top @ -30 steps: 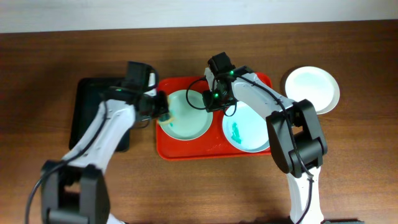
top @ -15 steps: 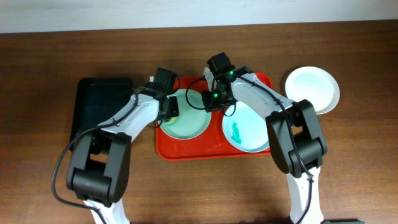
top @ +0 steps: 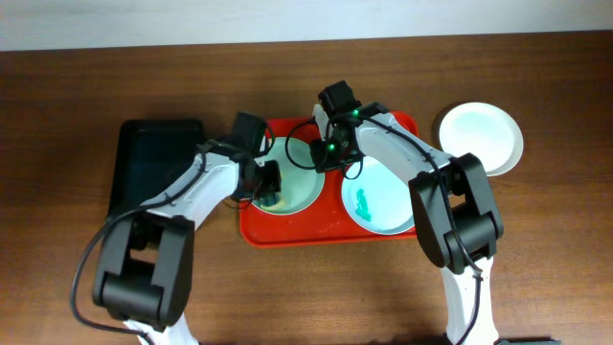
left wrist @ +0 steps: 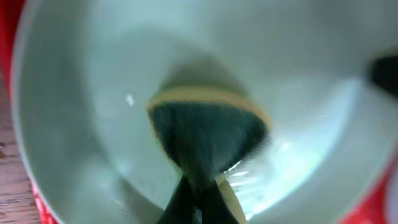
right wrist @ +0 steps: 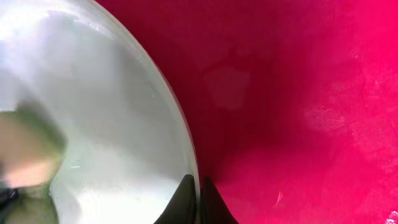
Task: Clean dirty plates on tray and stack at the side
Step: 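Scrub the top plate with the sponge in the left gripper, then lift the top plate with the right gripper and stack it on the cleaned plate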
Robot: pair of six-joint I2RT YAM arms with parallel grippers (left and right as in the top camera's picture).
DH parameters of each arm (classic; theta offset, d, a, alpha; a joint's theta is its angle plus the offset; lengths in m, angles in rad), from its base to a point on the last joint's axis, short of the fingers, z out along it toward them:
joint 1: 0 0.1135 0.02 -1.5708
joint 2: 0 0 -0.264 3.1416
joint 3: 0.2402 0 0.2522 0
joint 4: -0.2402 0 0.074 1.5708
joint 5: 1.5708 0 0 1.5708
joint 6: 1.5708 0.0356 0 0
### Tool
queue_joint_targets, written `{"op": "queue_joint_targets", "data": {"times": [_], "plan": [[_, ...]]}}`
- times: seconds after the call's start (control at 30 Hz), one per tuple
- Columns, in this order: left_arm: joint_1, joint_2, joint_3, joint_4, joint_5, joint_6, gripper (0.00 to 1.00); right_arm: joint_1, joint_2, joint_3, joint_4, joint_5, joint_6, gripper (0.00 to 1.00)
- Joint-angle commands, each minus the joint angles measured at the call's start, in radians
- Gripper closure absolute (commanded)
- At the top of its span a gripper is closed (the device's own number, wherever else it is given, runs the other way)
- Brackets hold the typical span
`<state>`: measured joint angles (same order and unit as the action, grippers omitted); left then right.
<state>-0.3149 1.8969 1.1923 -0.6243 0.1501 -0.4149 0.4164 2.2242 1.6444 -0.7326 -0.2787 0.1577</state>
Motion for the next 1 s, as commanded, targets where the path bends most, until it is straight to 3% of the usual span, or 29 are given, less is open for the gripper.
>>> {"op": "queue_joint_targets", "data": {"times": [0.0, 0.1, 0.2, 0.4, 0.53, 0.63, 0.7, 0.73, 0.87, 0.97], "plan": [[0.0, 0.008, -0.02, -0.031, -0.322, 0.009, 1.0, 0.002, -0.005, -0.023, -0.011, 0.051, -0.003, 0.96], [0.013, -0.004, 0.002, -0.062, -0.451, 0.008, 1.0, 0.003, -0.006, -0.023, -0.016, 0.05, -0.01, 0.96], [0.075, -0.07, 0.083, -0.117, -0.457, -0.027, 1.0, 0.003, -0.008, -0.023, -0.031, 0.046, -0.031, 0.96], [0.33, -0.244, 0.113, -0.166, -0.119, -0.029, 1.0, 0.044, -0.078, 0.012, -0.054, 0.12, -0.075, 0.96], [0.52, -0.249, 0.112, -0.23, -0.118, -0.029, 1.0, 0.149, -0.164, 0.109, -0.145, 0.54, -0.076, 0.96], [0.58, -0.242, 0.112, -0.23, -0.101, -0.029, 1.0, 0.291, -0.217, 0.172, -0.216, 1.052, -0.076, 0.96], [0.579, -0.242, 0.112, -0.229, -0.101, -0.029, 1.0, 0.396, -0.233, 0.181, -0.226, 1.335, -0.188, 0.96], [0.579, -0.242, 0.112, -0.228, -0.101, -0.029, 1.0, 0.463, -0.233, 0.181, -0.221, 1.51, -0.31, 0.96], [0.579, -0.242, 0.112, -0.226, -0.101, -0.029, 1.0, 0.579, -0.233, 0.181, -0.176, 1.83, -0.526, 0.96], [0.579, -0.242, 0.111, -0.226, -0.101, -0.029, 1.0, 0.619, -0.233, 0.181, -0.168, 1.871, -0.636, 0.96]]}}
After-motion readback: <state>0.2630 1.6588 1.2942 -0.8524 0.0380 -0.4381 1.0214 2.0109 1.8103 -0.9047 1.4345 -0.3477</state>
